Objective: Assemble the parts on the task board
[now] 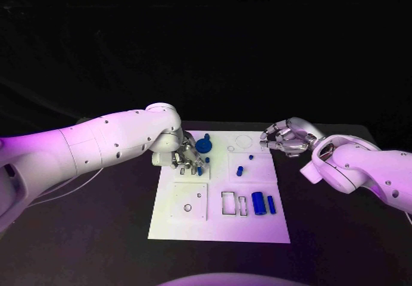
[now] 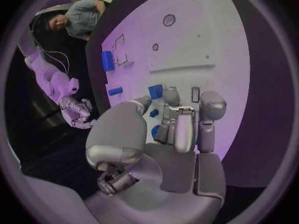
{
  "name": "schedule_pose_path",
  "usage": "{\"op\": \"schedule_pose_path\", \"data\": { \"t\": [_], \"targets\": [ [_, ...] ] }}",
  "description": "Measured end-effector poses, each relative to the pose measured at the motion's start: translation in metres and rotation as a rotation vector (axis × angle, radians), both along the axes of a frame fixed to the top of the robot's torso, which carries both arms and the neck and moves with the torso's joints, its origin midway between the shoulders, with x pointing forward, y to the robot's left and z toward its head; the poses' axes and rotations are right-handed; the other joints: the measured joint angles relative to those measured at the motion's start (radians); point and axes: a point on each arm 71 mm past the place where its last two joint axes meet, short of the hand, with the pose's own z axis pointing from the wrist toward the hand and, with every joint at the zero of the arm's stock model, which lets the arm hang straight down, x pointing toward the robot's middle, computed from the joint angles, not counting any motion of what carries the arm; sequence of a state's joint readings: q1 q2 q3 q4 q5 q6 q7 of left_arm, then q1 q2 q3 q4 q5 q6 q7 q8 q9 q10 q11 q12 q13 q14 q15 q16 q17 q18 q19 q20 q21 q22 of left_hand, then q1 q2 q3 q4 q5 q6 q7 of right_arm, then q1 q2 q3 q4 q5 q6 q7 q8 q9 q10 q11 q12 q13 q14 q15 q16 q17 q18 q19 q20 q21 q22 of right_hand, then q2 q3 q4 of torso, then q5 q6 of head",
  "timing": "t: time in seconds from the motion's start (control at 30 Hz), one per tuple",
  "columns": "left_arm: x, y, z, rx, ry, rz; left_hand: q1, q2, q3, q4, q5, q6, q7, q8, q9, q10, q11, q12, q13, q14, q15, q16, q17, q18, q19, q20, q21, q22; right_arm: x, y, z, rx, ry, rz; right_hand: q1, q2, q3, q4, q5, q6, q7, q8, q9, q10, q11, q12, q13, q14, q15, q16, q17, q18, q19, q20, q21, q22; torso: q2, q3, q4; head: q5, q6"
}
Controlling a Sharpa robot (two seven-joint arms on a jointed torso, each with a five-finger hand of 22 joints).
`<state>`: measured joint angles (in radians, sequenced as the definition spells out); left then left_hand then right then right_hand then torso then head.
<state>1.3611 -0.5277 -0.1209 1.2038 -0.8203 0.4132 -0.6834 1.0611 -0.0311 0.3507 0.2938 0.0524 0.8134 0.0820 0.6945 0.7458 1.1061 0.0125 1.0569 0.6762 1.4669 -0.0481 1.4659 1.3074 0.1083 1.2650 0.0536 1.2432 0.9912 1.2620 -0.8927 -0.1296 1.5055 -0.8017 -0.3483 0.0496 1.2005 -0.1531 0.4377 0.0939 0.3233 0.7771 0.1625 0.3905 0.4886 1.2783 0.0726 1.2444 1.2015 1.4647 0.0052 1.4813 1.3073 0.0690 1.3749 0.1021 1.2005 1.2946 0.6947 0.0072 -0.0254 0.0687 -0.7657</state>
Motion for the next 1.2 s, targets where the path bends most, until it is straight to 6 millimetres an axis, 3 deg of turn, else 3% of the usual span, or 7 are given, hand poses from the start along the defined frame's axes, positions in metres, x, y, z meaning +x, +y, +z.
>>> {"op": "schedule_pose_path", "data": {
  "t": [0.57, 0.73, 1.2],
  "targets": [
    [-0.0013, -0.0013, -0.0005, 0.001, 0.0, -0.005, -0.011, -0.011, 0.018, 0.001, 0.0, 0.0, 0.0, 0.0, 0.001, 0.002, -0.002, 0.008, 0.008, 0.0, 0.0, 0.004, 0.0, 0.0, 0.0, 0.0, 0.005, 0.008, 0.0002, 0.0003, -0.0005, 0.0, 0.001, 0.0, 0.0, 0.0, 0.0, 0.0, 0.0, 0.0, 0.0, 0.0, 0.0, 0.0, 0.0, 0.0, 0.0, 0.0, 0.0, 0.0, 0.001, 0.0, 0.0, 0.0, 0.0, 0.0, -0.001, 0.0007, -0.0001, 0.0, -0.001],
    [-0.0017, -0.0012, -0.0007, 0.001, 0.0, -0.006, -0.042, -0.041, 0.023, 0.001, 0.0, 0.006, -0.005, 0.0, 0.004, 0.006, -0.005, 0.008, 0.01, 0.0, 0.0, 0.004, 0.0, 0.0, 0.004, 0.004, 0.012, 0.014, 0.0004, 0.0002, -0.0006, 0.0, 0.001, 0.0, 0.0, 0.0, 0.0, 0.0, 0.006, 0.0, 0.0, 0.004, -0.001, 0.0, 0.0, 0.0, 0.0, 0.0, 0.0, 0.0, 0.001, 0.0, 0.0, 0.0, 0.0, 0.0, -0.001, 0.0007, -0.0001, 0.0, -0.001],
    [-0.0029, -0.0008, -0.0009, 0.003, 0.003, -0.01, -0.053, -0.056, 0.037, -0.001, 0.0, 0.009, -0.002, 0.0, 0.007, 0.01, -0.005, 0.012, 0.011, 0.0, 0.0, 0.008, 0.0, 0.0, 0.004, 0.004, 0.012, 0.018, -0.0001, 0.0002, -0.003, -0.001, 0.005, -0.001, 0.004, -0.004, 0.0, 0.0, 0.006, 0.0, 0.0, 0.004, -0.001, 0.0, 0.0, 0.0, 0.0, 0.0, 0.0, 0.0, 0.001, 0.0, 0.0, 0.0, 0.0, 0.0, 0.0, 0.0001, 0.0006, 0.001, -0.002]
  ]
}}
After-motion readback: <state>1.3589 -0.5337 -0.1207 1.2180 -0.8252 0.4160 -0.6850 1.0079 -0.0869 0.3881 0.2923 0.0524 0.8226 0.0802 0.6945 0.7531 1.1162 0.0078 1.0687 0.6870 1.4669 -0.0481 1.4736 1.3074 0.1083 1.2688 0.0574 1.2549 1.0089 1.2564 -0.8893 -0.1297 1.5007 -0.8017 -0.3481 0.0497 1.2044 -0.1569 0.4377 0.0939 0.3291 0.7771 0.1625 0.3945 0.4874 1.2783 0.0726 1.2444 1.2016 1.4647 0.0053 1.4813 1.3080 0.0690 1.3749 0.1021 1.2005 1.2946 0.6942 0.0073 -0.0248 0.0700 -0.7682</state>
